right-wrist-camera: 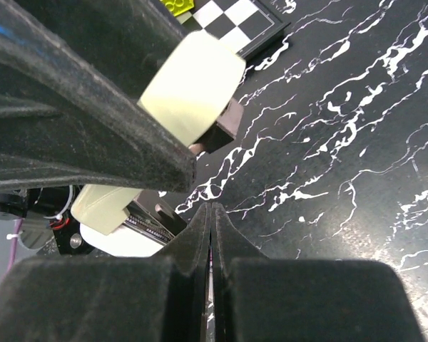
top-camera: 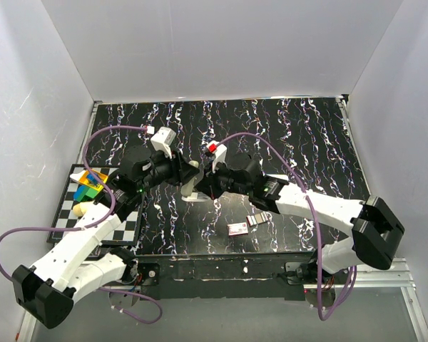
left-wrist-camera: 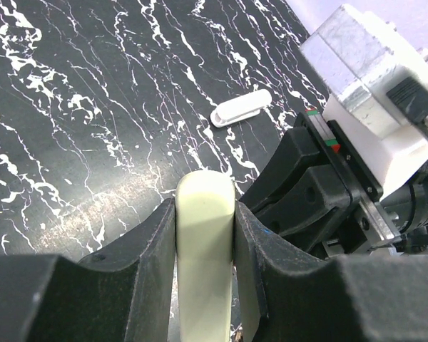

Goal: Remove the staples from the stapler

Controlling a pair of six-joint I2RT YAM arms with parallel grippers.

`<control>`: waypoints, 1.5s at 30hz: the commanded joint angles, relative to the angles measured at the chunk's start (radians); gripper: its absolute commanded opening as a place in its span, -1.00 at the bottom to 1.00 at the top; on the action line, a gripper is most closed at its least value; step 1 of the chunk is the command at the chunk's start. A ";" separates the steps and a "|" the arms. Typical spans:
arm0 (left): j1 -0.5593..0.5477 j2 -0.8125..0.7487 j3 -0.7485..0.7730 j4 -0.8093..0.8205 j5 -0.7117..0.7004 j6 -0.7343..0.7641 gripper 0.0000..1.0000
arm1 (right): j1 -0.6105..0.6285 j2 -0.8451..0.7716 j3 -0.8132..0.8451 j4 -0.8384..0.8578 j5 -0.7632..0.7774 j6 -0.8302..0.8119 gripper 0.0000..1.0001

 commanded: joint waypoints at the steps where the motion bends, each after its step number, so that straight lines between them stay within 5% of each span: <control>1: 0.017 0.003 0.019 0.063 -0.016 -0.025 -1.00 | 0.003 0.028 -0.032 0.092 -0.079 0.063 -0.97; 20: 0.046 0.052 -0.041 0.149 -0.141 -0.072 -1.00 | 0.008 0.141 -0.121 0.316 -0.165 0.220 -0.97; 45: 0.048 0.111 -0.077 0.228 -0.300 -0.111 -1.00 | 0.040 0.192 -0.085 0.396 -0.254 0.293 -0.97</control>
